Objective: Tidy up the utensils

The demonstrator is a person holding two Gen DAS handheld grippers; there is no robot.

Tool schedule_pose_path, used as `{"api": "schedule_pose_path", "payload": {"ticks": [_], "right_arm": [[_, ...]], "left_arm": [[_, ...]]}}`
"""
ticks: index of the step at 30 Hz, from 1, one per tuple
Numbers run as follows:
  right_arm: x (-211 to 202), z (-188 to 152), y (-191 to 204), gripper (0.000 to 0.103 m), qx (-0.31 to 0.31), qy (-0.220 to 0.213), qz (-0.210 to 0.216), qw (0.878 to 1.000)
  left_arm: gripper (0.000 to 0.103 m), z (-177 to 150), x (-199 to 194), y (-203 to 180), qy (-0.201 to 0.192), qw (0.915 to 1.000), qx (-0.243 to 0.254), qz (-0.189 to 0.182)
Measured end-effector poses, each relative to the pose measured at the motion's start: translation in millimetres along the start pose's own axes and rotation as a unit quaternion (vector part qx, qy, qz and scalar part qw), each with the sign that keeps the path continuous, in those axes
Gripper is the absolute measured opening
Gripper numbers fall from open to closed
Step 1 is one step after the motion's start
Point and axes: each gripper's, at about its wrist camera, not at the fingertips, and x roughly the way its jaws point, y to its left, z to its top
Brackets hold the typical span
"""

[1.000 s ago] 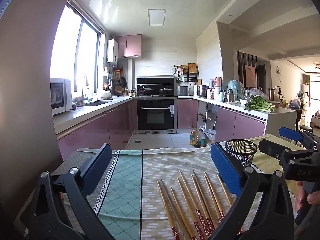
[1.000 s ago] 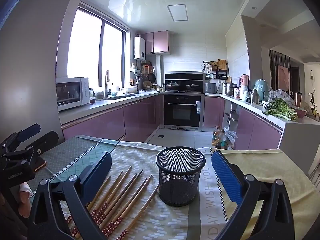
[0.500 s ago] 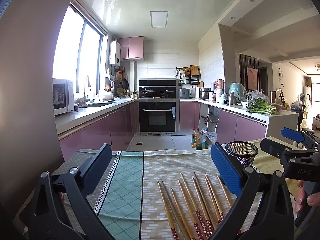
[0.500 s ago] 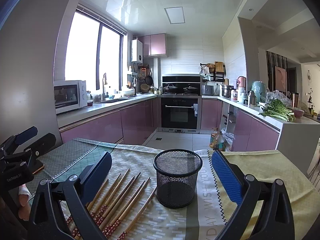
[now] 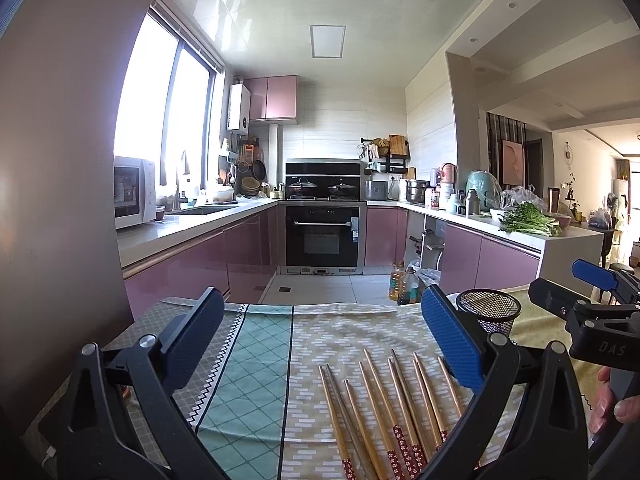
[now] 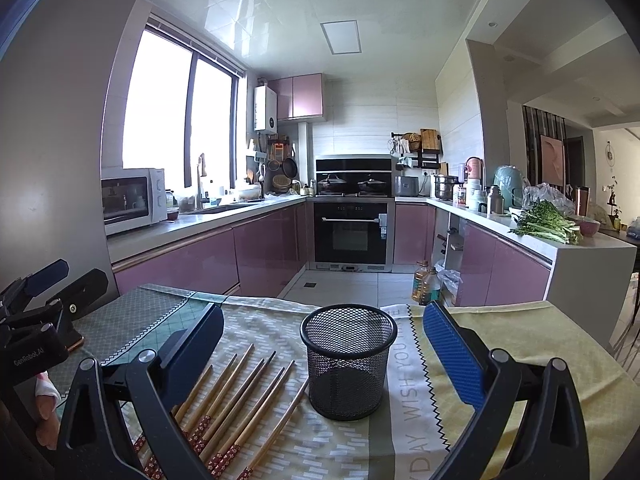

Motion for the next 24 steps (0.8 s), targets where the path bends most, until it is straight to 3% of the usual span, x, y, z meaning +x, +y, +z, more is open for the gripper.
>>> {"api": "schedule_pose_path", "payload": {"ticks": [24], "right_arm": [[-0.3, 1.0, -0.1, 0.097, 0.004, -0.003, -0.004, 1.000]], "left_arm": [[0.097, 2.0, -2.4, -1.0, -0.004, 1.0000, -0.001, 0.003]]}}
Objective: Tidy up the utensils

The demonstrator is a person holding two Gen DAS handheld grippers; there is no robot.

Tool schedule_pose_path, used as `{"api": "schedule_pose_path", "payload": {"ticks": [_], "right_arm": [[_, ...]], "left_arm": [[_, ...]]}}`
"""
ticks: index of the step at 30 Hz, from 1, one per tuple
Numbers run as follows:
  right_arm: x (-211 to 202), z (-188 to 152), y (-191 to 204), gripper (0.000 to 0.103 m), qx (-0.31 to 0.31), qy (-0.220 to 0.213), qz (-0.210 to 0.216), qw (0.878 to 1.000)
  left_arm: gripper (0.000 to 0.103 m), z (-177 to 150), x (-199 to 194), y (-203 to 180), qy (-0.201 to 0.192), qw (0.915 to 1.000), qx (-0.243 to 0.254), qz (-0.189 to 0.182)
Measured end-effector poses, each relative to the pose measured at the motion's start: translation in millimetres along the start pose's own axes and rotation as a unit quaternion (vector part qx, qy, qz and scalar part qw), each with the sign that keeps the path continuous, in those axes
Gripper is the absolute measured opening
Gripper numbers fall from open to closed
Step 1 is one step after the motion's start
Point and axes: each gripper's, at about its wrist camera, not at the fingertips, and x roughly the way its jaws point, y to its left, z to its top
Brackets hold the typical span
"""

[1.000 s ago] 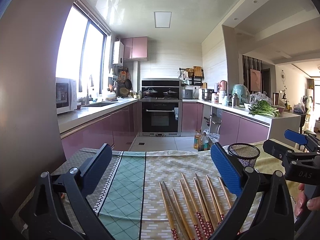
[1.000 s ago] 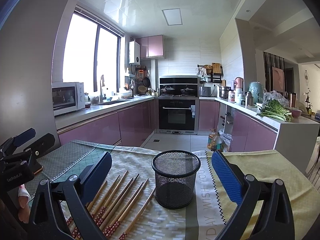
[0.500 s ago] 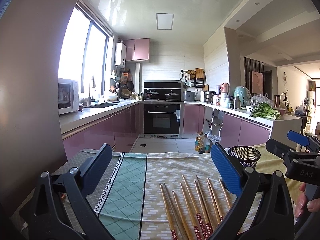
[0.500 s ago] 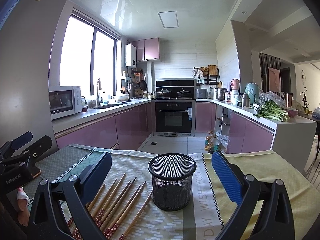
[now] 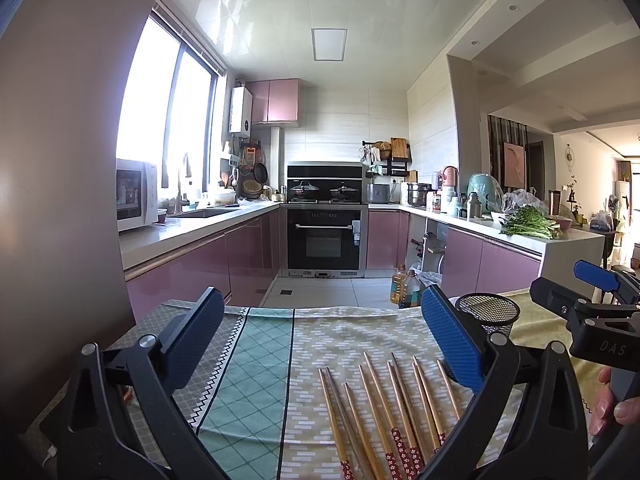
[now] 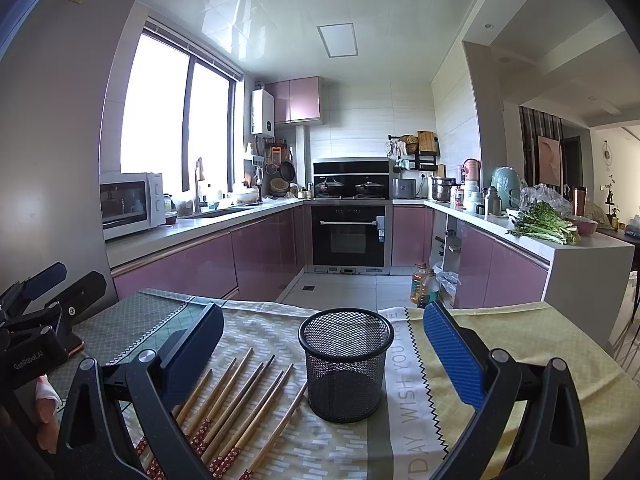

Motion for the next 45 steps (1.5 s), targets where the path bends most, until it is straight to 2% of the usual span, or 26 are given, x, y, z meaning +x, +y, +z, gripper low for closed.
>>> {"api": "schedule_pose_path", "payload": {"ticks": [45], "right_arm": [[-1.6, -0.7, -6.2, 0.097, 0.009, -0.005, 0.001, 1.000]], "left_arm": [[0.097, -1.9, -0.1, -0.5, 0.001, 1.0000, 0.000, 0.001]]}}
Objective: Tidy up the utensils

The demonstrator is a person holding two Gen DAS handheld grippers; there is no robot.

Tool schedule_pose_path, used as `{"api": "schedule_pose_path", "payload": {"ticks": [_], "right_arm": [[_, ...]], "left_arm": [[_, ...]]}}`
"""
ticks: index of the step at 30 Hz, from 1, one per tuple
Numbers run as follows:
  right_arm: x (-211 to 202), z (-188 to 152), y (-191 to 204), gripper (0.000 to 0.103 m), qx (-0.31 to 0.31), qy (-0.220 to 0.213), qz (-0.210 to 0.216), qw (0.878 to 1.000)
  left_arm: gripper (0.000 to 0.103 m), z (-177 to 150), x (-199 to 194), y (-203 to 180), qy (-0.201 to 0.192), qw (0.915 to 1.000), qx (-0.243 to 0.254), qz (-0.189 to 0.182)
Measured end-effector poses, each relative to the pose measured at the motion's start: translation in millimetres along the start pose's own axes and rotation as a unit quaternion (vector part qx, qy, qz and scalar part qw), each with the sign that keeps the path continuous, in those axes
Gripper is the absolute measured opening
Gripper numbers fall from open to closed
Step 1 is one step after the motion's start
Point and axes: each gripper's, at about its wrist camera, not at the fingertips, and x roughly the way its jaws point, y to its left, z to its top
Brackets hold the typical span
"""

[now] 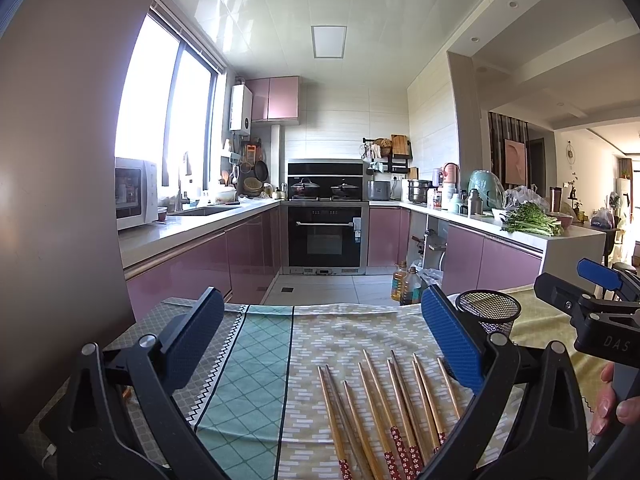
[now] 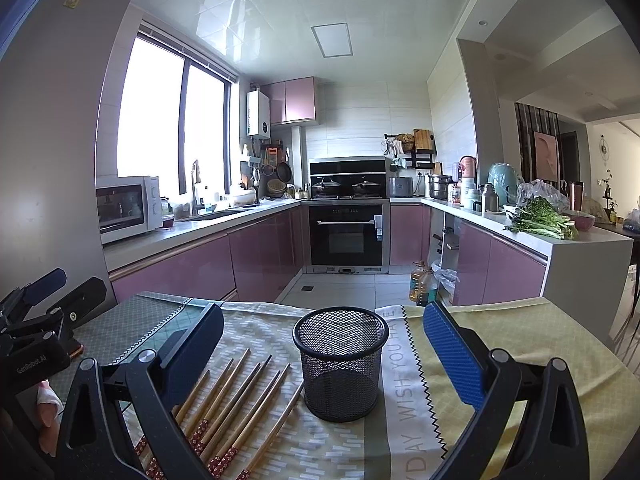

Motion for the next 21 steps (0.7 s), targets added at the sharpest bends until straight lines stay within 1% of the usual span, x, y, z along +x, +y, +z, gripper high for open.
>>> {"api": "schedule_pose_path", "payload": {"ticks": [16, 18, 21], "right_arm": [[1, -2, -3, 0.097, 0.000, 0.006, 0.002, 1.000], [5, -4, -2, 0.097, -0.002, 0.017, 0.009, 1.000], [14, -11, 0, 0.097, -0.012, 0.055, 0.028, 0.998]], "left_arm": [[0.097, -3, 4, -4, 0.010, 0.9999, 0.004, -0.001], [0.097, -4, 8, -5, 0.019, 0.9998, 0.008, -0.005], [0.097, -9, 20, -3, 0.057, 0.9980, 0.018, -0.020]]}}
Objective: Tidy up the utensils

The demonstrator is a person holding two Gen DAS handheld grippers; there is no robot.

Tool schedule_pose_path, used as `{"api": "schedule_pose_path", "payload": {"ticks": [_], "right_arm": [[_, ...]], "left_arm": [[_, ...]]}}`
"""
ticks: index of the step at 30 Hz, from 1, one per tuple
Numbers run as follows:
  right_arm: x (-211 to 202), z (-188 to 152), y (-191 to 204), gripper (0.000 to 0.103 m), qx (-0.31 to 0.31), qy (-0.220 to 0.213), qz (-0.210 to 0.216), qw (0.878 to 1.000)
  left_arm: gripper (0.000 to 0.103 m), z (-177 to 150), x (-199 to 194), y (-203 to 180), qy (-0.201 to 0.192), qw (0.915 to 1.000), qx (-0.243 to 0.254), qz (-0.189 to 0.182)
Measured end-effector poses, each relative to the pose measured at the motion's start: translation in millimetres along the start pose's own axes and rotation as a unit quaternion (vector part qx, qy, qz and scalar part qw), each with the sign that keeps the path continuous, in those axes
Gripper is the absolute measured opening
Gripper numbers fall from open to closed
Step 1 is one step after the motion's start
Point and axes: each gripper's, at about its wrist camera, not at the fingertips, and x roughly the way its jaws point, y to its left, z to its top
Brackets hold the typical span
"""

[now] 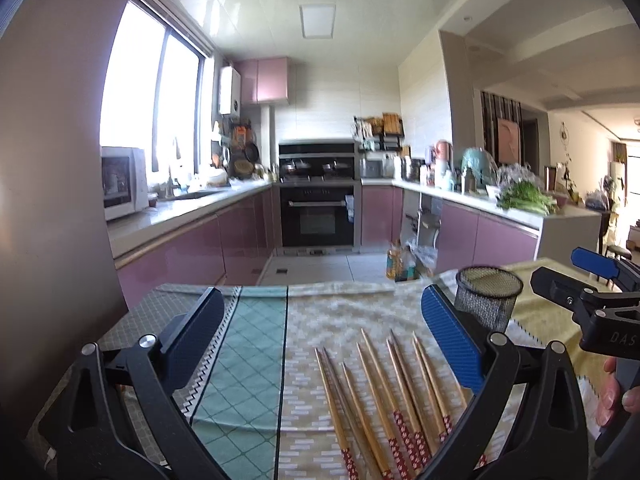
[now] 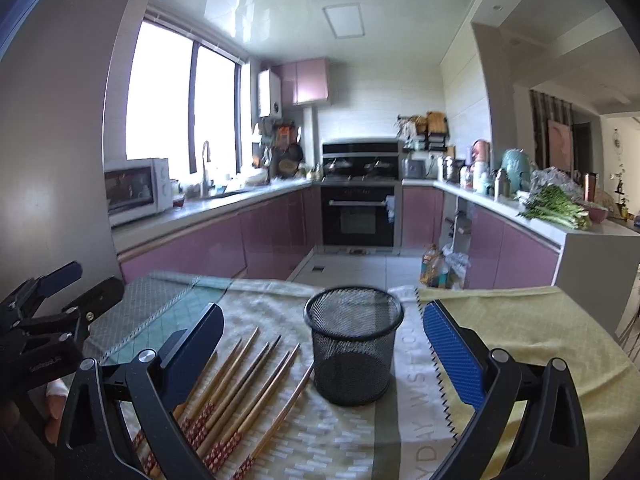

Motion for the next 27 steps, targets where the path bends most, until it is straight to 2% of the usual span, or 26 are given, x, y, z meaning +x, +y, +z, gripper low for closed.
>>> {"api": "schedule_pose_path", "payload": {"ticks": [5, 8, 10, 14, 17, 18, 20, 22, 25, 27], "right_arm": [[33, -21, 7, 0.096, -0.021, 0.114, 0.035, 0.993], [57, -40, 9, 0.081, -0.019, 0.189, 0.046, 0.981], [69, -49, 10, 0.074, -0.013, 0.223, 0.058, 0.973], [85, -57, 18, 0.064, -0.007, 0.255, 0.072, 0.964], [94, -59, 23, 0.055, -0.006, 0.275, 0.078, 0.958], [97, -60, 22, 0.048, -0.003, 0.284, 0.079, 0.956], [100, -59, 22, 0.044, 0.001, 0.291, 0.080, 0.953], [103, -58, 18, 0.035, 0.001, 0.294, 0.075, 0.953], [104, -57, 12, 0.030, 0.013, 0.303, 0.078, 0.950], [104, -56, 12, 0.030, 0.016, 0.309, 0.078, 0.948]], "left_arm": [[0.097, -15, 34, 9, 0.102, 0.9943, 0.018, -0.027], [0.096, -29, 55, 15, 0.164, 0.9854, 0.027, -0.040], [0.086, -37, 66, 21, 0.194, 0.9793, 0.027, -0.051], [0.075, -56, 88, 21, 0.242, 0.9672, 0.028, -0.070], [0.060, -65, 100, 18, 0.276, 0.9572, 0.029, -0.082], [0.057, -68, 104, 18, 0.286, 0.9537, 0.027, -0.088], [0.050, -72, 112, 16, 0.303, 0.9475, 0.021, -0.098], [0.044, -72, 116, 16, 0.309, 0.9445, 0.013, -0.112], [0.031, -72, 121, 16, 0.318, 0.9394, 0.004, -0.127], [0.031, -71, 124, 17, 0.325, 0.9354, -0.005, -0.138]]}}
